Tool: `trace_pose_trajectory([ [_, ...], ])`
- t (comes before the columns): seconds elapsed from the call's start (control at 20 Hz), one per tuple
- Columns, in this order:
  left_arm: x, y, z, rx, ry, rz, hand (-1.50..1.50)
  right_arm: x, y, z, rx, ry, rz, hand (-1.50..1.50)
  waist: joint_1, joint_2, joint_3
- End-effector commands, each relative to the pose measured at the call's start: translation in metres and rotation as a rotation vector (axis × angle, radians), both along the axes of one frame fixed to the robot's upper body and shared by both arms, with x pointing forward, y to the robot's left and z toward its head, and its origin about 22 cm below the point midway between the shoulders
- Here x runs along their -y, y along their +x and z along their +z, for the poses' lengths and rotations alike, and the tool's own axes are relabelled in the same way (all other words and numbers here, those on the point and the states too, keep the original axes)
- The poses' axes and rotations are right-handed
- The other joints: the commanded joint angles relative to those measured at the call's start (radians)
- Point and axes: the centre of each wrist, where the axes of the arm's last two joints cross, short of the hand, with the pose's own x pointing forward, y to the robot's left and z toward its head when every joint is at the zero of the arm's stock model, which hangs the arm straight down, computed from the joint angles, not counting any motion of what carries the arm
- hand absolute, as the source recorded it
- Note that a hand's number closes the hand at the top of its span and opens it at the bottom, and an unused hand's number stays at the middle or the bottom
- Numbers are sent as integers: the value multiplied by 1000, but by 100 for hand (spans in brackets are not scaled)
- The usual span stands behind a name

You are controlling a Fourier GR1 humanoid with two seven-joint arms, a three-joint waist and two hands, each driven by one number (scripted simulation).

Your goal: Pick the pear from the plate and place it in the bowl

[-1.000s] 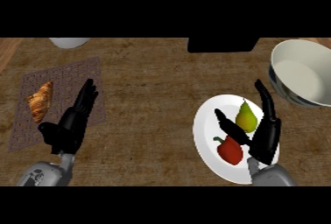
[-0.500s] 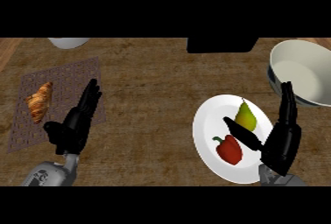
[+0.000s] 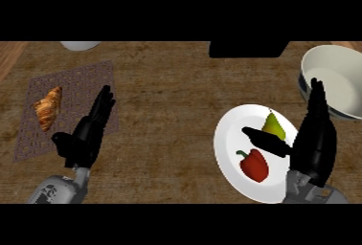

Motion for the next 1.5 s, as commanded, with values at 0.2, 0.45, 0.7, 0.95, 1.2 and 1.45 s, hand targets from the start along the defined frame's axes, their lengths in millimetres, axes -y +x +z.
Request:
trace_pose_trajectory([
  [0.2,-16,-8,-3,5,5,-15,0,-3,-12,8,-229,30,-40,-150,9,3,2],
  [0.45,0,-12,-14,10,9,1,0,15,-17,-10,-195,60,2,-150,8,4,3],
  [0.7,17,9,-7,-3,-3,-3,0,5,-16,4,-119,124,26,-150,6,4,3],
  [0.95,7,-4,-1,-7,-8,-4,0,1,-18,9,-57,140,62,-150,10,3,3],
  [1.2,13,9,7,12,5,-8,0,7,-21,-16,-42,194,73,-150,8,4,3],
  [1.45,-2,8,0,-12,-11,-10,0,9,-4,-29,-64,244,66,-150,10,4,3],
])
